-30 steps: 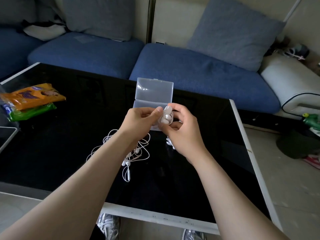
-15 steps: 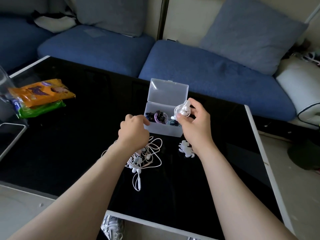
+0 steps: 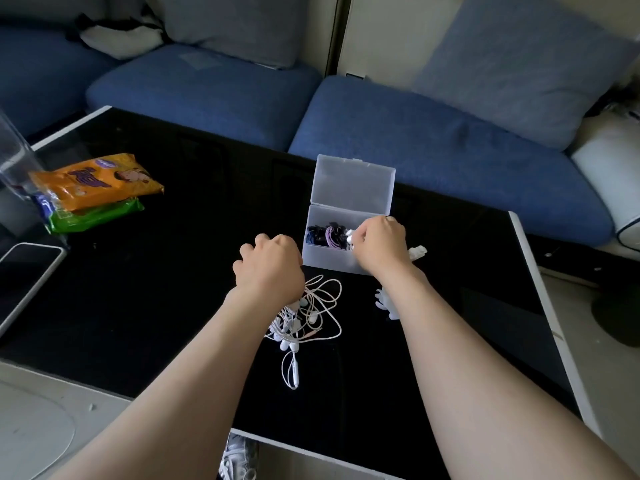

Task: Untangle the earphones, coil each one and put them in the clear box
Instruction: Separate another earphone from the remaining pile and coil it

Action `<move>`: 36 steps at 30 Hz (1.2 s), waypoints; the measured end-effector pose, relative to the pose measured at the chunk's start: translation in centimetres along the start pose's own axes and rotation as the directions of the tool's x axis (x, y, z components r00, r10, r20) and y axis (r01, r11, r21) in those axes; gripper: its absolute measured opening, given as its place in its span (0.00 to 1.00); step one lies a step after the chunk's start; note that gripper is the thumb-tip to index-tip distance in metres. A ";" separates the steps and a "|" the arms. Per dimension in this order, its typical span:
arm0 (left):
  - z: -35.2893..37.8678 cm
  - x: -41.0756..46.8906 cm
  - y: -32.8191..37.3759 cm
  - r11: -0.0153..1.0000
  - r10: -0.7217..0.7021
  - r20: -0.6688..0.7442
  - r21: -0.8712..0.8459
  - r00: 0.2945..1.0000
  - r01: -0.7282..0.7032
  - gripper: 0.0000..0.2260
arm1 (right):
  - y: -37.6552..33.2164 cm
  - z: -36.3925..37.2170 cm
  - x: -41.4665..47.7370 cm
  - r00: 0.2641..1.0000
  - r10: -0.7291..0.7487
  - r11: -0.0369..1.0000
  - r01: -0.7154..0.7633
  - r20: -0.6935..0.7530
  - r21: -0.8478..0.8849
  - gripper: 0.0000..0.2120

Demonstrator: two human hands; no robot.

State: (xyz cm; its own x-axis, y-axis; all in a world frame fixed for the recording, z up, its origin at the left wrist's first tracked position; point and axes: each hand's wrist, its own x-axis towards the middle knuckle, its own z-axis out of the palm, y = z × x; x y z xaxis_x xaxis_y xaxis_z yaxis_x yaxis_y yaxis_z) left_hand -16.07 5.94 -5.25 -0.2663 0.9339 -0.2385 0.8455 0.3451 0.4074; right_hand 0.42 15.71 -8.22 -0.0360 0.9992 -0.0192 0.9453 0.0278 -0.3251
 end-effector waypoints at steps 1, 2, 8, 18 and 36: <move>-0.1 0.0 -0.2 1.000 -0.010 -0.009 -0.003 1.000 0.010 0.16 | -0.3 0.2 -0.1 1.000 0.013 0.998 -0.012 0.010 -0.062 0.11; -0.2 0.0 -0.3 1.000 -0.014 -0.019 -0.010 1.000 0.014 0.15 | -0.6 0.2 -0.5 1.000 0.024 0.992 -0.022 0.017 -0.121 0.12; -1.2 -0.7 -1.1 0.997 -0.012 -0.050 -0.072 0.999 0.009 0.15 | -2.8 -2.5 -7.1 0.992 -0.055 0.995 0.065 -0.116 0.079 0.15; -1.1 -5.5 -1.2 0.991 0.047 0.102 -0.130 0.994 -0.034 0.10 | -2.5 -2.3 -15.6 0.924 0.190 0.904 -0.297 0.332 0.307 0.06; -0.6 -8.4 3.7 0.985 0.091 0.123 0.135 0.988 -0.107 0.31 | 2.7 -8.4 -15.3 0.996 0.078 0.947 -0.061 -0.042 0.315 0.07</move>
State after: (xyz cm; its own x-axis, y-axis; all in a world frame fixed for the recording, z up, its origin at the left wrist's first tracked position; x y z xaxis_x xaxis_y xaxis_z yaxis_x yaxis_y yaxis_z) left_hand -10.94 -0.60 -1.17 -0.1295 0.9428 -0.3072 0.9239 0.2272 0.3079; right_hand 6.27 0.72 -0.86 0.0515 0.9987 -0.0052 0.7954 -0.0442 -0.6044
